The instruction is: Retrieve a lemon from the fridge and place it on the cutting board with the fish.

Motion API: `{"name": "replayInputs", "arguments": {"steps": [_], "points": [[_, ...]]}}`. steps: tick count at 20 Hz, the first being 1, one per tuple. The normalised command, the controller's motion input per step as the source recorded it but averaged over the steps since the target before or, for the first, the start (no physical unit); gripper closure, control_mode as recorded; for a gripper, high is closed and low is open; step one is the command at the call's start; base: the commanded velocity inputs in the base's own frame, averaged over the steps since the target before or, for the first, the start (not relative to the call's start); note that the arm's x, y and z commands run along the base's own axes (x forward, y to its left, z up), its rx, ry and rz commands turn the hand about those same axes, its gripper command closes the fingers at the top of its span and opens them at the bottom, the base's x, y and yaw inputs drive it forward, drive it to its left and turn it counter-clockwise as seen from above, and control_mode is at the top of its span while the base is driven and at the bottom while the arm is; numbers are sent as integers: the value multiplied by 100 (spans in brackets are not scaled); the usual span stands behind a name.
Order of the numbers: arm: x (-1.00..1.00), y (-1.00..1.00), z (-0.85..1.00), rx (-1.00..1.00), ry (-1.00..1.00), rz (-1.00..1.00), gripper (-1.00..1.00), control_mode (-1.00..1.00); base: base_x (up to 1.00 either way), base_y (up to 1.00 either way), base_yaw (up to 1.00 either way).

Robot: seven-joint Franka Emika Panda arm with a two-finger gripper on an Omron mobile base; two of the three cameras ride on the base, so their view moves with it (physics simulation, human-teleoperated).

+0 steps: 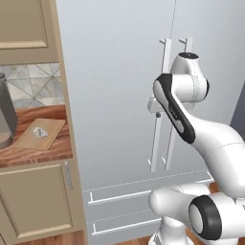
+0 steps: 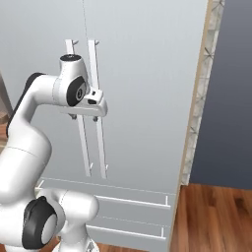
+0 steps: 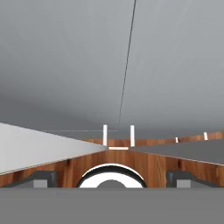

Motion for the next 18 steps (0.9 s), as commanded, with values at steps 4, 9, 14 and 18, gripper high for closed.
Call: {"name": "replayInputs", "arguments": {"steps": [4, 9, 14, 18], "points": [[0, 0, 0, 0, 0, 0, -100, 100, -30, -5, 0], [0, 0, 0, 0, 0, 0, -100, 100, -43, -20, 0], [0, 0, 0, 0, 0, 0, -100, 100, -40, -25, 0], [0, 0, 0, 0, 0, 0, -100, 100, -39, -30, 0]]}}
